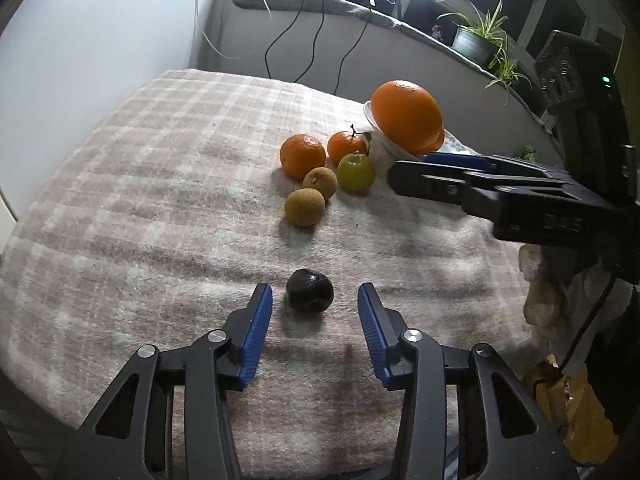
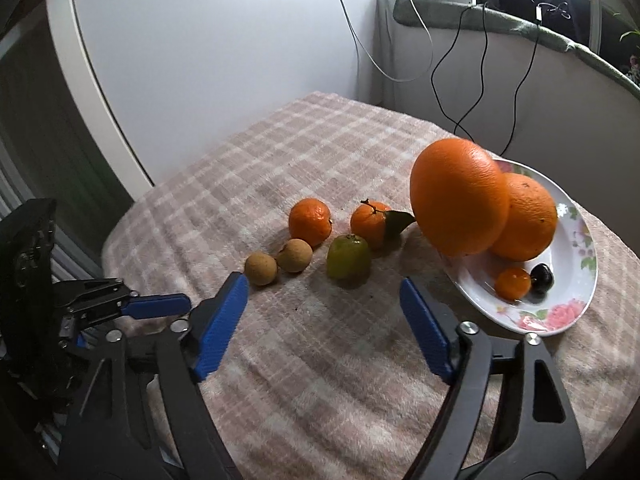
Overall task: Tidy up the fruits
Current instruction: 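Grasp the second dark plum with the left tool while the right tool grasps the green-yellow fruit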
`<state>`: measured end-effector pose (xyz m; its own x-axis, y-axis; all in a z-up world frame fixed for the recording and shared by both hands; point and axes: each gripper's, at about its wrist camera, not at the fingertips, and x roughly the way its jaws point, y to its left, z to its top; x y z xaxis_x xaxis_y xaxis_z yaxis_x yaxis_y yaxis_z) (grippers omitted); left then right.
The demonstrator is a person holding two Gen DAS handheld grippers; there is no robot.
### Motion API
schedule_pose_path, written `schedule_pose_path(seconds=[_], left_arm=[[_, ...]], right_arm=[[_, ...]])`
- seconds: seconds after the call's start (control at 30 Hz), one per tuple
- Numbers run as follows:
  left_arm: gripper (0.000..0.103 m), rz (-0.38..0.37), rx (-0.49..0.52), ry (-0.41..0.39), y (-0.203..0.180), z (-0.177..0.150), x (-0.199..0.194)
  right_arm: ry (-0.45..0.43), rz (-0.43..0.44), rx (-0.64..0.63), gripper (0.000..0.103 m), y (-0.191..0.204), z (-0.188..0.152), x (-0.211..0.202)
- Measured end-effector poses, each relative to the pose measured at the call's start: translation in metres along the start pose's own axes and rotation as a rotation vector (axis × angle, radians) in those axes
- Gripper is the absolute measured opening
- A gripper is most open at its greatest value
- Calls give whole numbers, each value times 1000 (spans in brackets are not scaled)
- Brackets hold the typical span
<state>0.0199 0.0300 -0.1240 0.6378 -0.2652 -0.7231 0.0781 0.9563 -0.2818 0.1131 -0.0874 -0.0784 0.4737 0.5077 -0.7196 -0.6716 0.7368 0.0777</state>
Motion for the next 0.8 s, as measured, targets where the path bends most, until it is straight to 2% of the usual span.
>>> schedule_pose_path(seconds=[0.1,0.23,0.4,0.6,0.8], left_arm=[[39,1,7,-1,1,1,1],[35,2,13,-1,2,2,4],[32,-1,14,2,3,3,7],[28,1,24,2,3,3,9],[24,5,31,3,4,1,9]], right_arm=[[20,-7,12,65,-2,2,10],[40,-24,32,57,-7,4,24],[62,-33,40,50,-11,8,37],[75,-39,48,48,-14,13,46],[95,-42,47,40,-16,15,57]])
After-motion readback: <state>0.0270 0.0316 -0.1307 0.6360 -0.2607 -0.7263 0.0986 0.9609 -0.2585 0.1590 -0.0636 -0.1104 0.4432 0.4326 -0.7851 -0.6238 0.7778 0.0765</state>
